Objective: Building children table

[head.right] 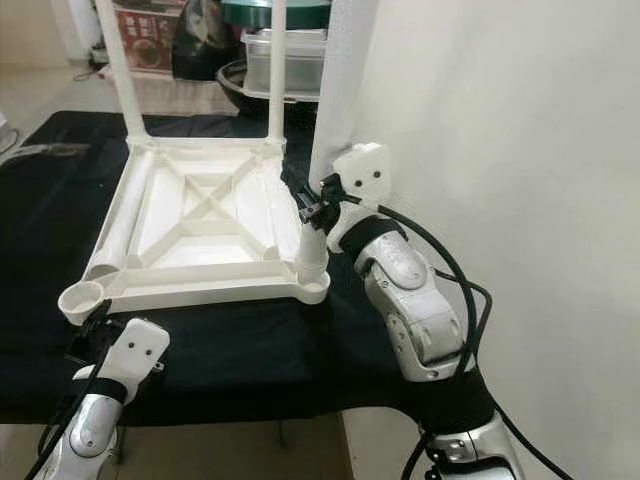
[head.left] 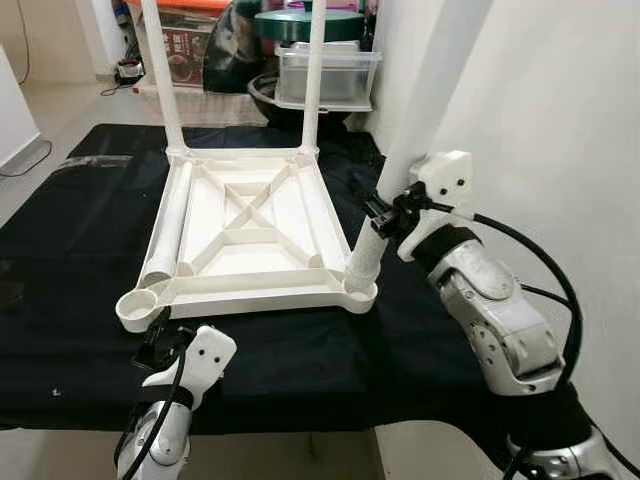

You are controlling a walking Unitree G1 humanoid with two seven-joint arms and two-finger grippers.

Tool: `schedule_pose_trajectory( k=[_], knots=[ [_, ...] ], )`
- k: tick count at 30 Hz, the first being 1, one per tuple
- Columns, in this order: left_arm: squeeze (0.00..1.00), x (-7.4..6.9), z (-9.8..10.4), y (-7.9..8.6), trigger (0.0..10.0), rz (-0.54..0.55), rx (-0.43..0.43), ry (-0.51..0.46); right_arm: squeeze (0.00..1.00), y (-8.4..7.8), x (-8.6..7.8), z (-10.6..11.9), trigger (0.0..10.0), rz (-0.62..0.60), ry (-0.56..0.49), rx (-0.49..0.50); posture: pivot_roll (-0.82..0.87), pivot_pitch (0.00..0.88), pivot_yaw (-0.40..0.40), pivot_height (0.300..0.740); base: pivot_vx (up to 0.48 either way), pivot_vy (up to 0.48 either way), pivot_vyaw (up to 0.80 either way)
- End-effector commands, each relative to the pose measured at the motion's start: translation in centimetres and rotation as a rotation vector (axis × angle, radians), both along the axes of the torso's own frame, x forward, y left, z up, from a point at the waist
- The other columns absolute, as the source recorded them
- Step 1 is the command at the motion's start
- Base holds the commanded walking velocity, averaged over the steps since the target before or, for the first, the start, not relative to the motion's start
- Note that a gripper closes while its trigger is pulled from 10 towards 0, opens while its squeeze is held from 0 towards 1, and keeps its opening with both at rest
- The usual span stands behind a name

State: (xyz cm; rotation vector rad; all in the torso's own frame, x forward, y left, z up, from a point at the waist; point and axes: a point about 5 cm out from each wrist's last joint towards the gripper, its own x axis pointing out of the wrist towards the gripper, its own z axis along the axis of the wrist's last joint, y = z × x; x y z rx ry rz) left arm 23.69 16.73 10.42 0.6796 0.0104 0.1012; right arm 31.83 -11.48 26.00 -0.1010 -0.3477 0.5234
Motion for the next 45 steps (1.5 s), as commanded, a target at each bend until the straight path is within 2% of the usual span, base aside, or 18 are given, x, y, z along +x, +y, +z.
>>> schedule_pose_trajectory(
  k=[1,2,4,5,6,10,23,29,31,32,34,35,37,38,40,42,45],
  knots=[
    [0.00,0.0,0.1,-0.3,10.0,-0.012,-0.014,-0.004,0.00,-0.5,1.0,1.0,10.0,0.007,0.069,0.170,0.03,0.000,-0.117,0.740,0.000,0.000,0.00],
    [0.00,0.0,0.1,-0.3,10.0,-0.012,-0.014,-0.004,0.00,-0.5,1.0,1.0,10.0,0.007,0.069,0.170,0.03,0.000,-0.117,0.740,0.000,0.000,0.00],
    [0.00,0.1,0.1,-0.4,10.0,-0.020,-0.020,-0.004,0.00,-0.5,1.9,1.2,10.0,0.081,0.253,0.433,0.03,0.000,-0.118,0.740,0.000,0.000,0.00],
    [0.00,0.1,0.1,-0.4,10.0,-0.020,-0.020,-0.004,0.00,-0.5,1.9,1.2,10.0,0.081,0.253,0.433,0.03,0.000,-0.118,0.740,0.000,0.000,0.00],
    [0.00,0.0,0.1,-0.4,10.0,-0.021,-0.021,-0.004,0.00,-0.3,2.1,1.3,10.0,0.117,0.299,0.501,0.03,0.000,-0.119,0.740,0.000,0.000,0.00],
    [0.00,0.0,0.1,-0.3,10.0,-0.021,-0.023,-0.005,0.00,-0.1,2.5,1.5,10.0,0.144,0.329,0.564,0.03,0.000,-0.121,0.740,0.000,0.000,0.00],
    [0.00,-0.2,0.2,-0.6,10.0,-0.034,-0.025,-0.004,0.00,0.3,2.8,1.7,10.0,0.165,0.350,0.570,0.03,0.000,-0.118,0.740,0.000,0.000,0.00],
    [0.00,0.0,0.3,-0.7,10.0,-0.041,-0.028,-0.007,0.00,0.5,2.7,1.7,10.0,0.189,0.346,0.542,0.03,0.000,-0.117,0.740,0.000,0.000,0.00],
    [0.00,-0.1,0.7,-1.6,10.0,-0.127,-0.138,0.003,0.00,1.3,2.0,2.1,10.0,0.297,0.311,0.499,0.03,0.000,-0.113,0.740,0.000,0.000,0.00],
    [0.00,-0.1,0.7,-1.6,10.0,-0.127,-0.138,0.003,0.00,1.3,2.0,2.1,10.0,0.297,0.311,0.499,0.03,0.000,-0.113,0.740,0.000,0.000,0.00],
    [0.00,-0.5,1.2,-3.0,10.0,-0.270,-0.247,0.024,0.00,2.3,1.0,2.5,10.0,0.436,0.266,0.434,0.03,0.000,-0.111,0.740,0.000,0.000,0.00],
    [0.00,-0.5,1.2,-3.0,10.0,-0.270,-0.247,0.024,0.00,2.3,1.0,2.5,10.0,0.436,0.266,0.434,0.03,0.000,-0.111,0.740,0.000,0.000,0.00],
    [0.00,-0.8,1.8,-3.9,10.0,-0.409,-0.304,0.053,0.00,3.5,0.3,3.1,10.0,0.535,0.231,0.373,0.03,0.000,-0.108,0.740,0.000,0.000,0.00],
    [0.00,-0.8,1.8,-3.9,10.0,-0.409,-0.304,0.053,0.00,3.5,0.3,3.1,10.0,0.535,0.231,0.373,0.03,0.000,-0.108,0.740,0.000,0.000,0.00],
    [0.00,-0.9,2.3,-4.2,10.0,-0.493,-0.328,0.071,0.00,4.7,0.1,3.5,10.0,0.581,0.207,0.340,0.03,0.000,-0.105,0.740,0.000,0.000,0.00],
    [0.00,-0.8,2.5,-4.2,10.0,-0.529,-0.319,0.076,0.00,5.6,-0.1,3.8,10.0,0.612,0.193,0.321,0.03,0.000,-0.105,0.740,0.000,0.000,0.00],
    [0.00,-0.5,2.7,-4.0,10.0,-0.531,-0.296,0.065,0.00,6.4,-0.6,3.9,10.0,0.660,0.180,0.301,0.03,0.000,-0.099,0.740,0.000,0.000,0.00]
  ],
)
